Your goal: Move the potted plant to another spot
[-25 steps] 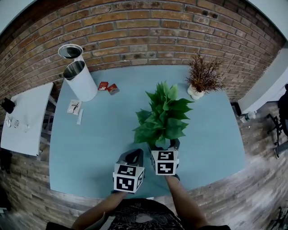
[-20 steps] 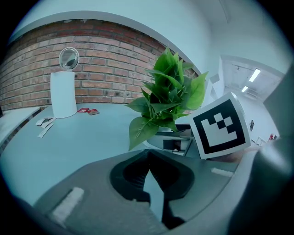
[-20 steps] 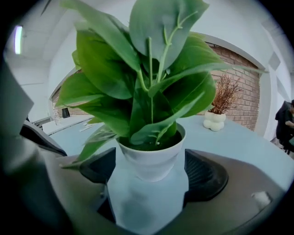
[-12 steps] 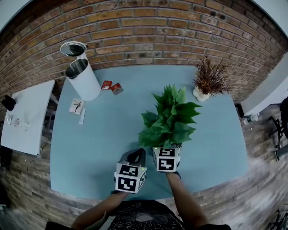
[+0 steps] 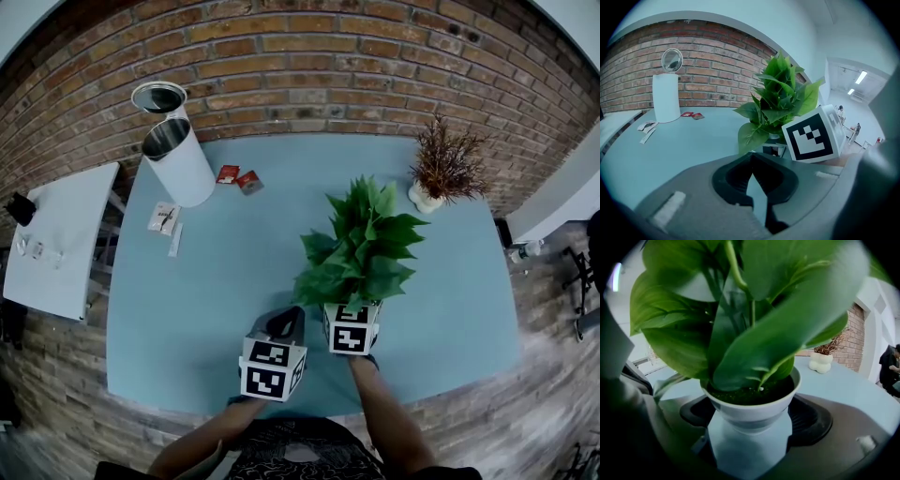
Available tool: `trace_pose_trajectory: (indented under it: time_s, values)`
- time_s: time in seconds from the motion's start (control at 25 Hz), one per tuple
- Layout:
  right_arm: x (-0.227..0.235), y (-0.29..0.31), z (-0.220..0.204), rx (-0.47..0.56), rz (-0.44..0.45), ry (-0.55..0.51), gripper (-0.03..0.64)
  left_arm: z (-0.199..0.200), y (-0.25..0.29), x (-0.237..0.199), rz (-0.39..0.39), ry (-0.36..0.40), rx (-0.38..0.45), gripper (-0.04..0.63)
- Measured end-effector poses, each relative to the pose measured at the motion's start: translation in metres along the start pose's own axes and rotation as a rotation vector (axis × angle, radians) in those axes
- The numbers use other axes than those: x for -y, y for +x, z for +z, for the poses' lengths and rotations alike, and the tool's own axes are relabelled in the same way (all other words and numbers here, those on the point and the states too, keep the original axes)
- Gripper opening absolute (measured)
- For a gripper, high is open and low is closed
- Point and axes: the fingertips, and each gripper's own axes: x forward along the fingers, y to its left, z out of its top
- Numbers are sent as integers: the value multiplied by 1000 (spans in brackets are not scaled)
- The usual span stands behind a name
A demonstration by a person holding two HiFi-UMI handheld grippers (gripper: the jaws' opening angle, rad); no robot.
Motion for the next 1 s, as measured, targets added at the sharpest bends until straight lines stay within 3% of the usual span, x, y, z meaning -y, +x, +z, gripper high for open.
trace_pose_trajectory:
  time_s: [1.0]
  values:
    - [-1,-20,-10,-23,12,-19,479,-1,-16,13,26,12,16,0]
